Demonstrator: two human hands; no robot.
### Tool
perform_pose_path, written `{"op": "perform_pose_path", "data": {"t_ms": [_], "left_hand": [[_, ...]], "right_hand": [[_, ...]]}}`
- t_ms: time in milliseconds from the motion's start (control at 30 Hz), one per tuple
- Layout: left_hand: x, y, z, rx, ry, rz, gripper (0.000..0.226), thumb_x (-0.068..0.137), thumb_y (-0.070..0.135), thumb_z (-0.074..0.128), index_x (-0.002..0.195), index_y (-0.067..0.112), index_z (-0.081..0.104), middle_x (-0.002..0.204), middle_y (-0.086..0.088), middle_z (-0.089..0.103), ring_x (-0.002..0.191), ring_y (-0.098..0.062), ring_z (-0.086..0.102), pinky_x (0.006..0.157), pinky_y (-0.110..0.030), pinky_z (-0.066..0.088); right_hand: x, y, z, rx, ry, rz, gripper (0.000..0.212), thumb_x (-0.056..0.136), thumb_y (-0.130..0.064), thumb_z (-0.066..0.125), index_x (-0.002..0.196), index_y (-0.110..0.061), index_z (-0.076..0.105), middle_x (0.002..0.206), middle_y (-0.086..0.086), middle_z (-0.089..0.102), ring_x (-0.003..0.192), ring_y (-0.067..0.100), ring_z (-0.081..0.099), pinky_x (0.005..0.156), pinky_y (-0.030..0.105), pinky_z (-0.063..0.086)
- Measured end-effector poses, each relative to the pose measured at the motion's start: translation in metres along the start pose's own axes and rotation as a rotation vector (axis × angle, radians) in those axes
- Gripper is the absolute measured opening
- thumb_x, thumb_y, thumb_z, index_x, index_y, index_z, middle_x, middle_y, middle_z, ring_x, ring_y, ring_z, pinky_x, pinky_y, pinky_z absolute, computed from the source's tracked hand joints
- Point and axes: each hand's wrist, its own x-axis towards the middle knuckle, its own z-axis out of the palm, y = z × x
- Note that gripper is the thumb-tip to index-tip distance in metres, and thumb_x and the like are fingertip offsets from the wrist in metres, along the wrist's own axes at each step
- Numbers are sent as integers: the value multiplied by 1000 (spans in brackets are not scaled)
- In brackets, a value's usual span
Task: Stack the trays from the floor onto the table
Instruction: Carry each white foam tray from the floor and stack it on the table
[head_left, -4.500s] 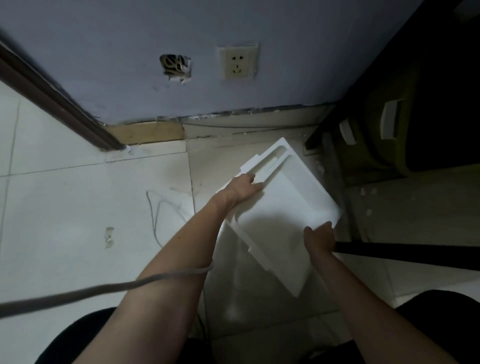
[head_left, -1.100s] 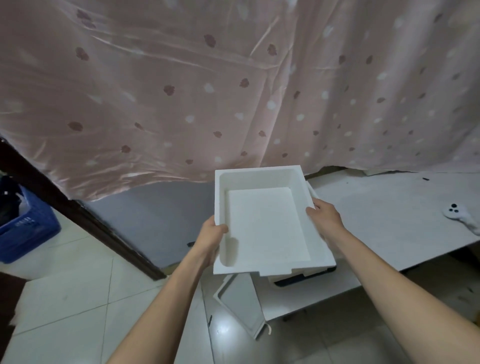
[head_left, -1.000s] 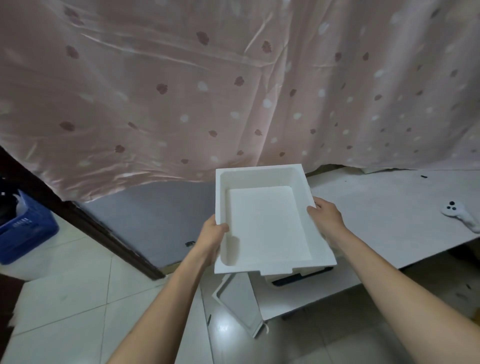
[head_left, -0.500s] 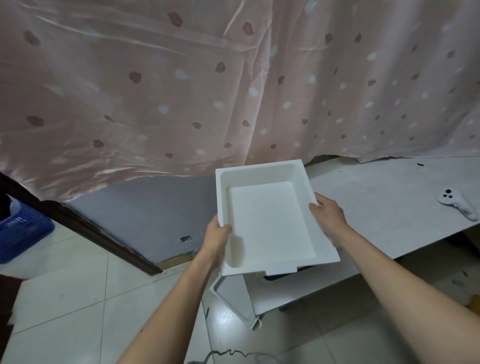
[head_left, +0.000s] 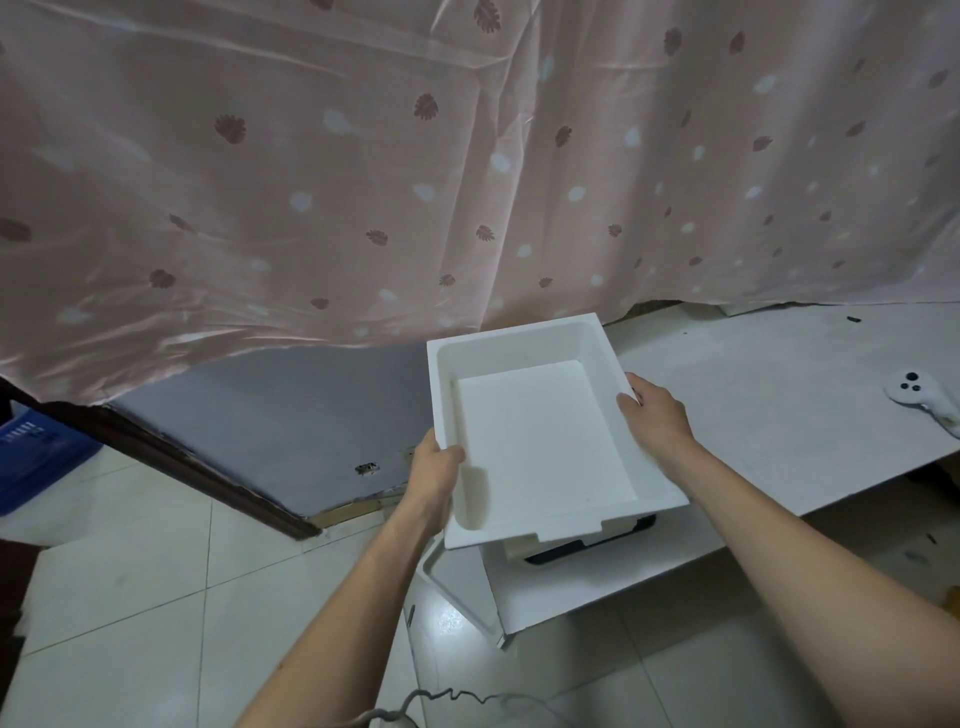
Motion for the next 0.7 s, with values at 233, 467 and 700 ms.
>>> {"op": "perform_pose_path", "data": {"t_ms": [233, 467, 700], "left_hand": [[4, -1, 3, -47, 27, -5, 49, 90, -9, 36, 131, 13, 52, 116, -5, 67, 103, -26, 64, 77, -37, 55], [0, 2, 8, -71, 42, 0, 47, 90, -9, 35, 127, 14, 54, 112, -3, 68, 99, -23, 65, 72, -35, 54], [2, 0, 20, -80, 31, 1, 50, 89, -10, 34, 128, 13, 56, 113, -5, 69, 99, -24, 66, 69, -33, 54]], "right_hand": [[14, -1, 1, -42, -11, -26, 40, 97, -20, 36, 132, -25, 55, 107, 2, 68, 96, 27, 61, 73, 27, 43], [20, 3, 2, -90, -5, -40, 40, 99, -19, 36, 136, -22, 52, 111, 6, 68, 93, 27, 60, 73, 26, 41], [22, 10, -5, -139, 18, -68, 38, 99, -17, 35, 132, -21, 53, 111, 6, 69, 96, 30, 60, 77, 30, 46]]}}
